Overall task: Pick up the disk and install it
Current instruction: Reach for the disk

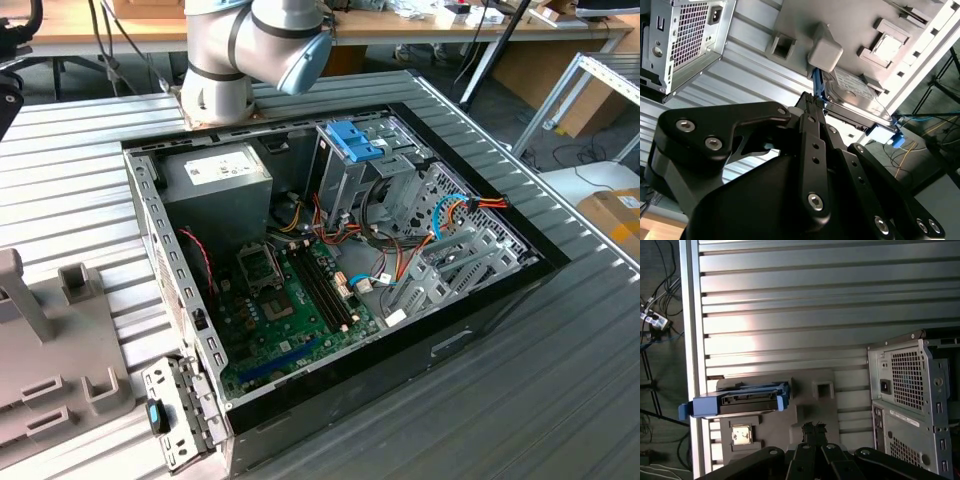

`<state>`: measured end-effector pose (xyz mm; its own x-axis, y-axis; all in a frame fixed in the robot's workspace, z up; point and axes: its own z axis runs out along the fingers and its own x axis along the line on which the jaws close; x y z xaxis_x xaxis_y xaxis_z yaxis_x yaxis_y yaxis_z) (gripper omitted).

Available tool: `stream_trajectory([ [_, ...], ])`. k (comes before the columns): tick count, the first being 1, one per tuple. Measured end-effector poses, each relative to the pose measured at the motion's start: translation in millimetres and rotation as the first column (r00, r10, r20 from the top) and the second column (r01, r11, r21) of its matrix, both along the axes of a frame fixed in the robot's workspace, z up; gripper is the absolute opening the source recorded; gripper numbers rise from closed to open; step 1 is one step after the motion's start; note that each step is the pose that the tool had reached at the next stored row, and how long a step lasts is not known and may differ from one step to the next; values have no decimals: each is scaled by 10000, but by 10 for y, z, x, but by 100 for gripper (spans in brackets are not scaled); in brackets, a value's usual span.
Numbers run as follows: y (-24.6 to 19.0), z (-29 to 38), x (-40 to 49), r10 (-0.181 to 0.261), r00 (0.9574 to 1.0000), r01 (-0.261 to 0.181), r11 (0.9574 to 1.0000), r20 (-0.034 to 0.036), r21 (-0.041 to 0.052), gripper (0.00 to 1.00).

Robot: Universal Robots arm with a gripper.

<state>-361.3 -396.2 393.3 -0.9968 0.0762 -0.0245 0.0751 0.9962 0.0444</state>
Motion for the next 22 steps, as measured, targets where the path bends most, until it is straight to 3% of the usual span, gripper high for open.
stream_trajectory([
  [8, 0, 0, -97, 0, 10000, 0, 10000, -1, 0, 11],
  [13, 0, 0, -106, 0, 10000, 0, 10000, -1, 0, 11],
  [17, 12, 0, -196, 0, 10000, 0, 10000, 0, 0, 11],
  [19, 30, 1, -239, 0, 10000, 0, 10000, -1, -1, 11],
  [22, 106, 0, -315, 115, 9999, -115, 9999, -2, -12, 11],
])
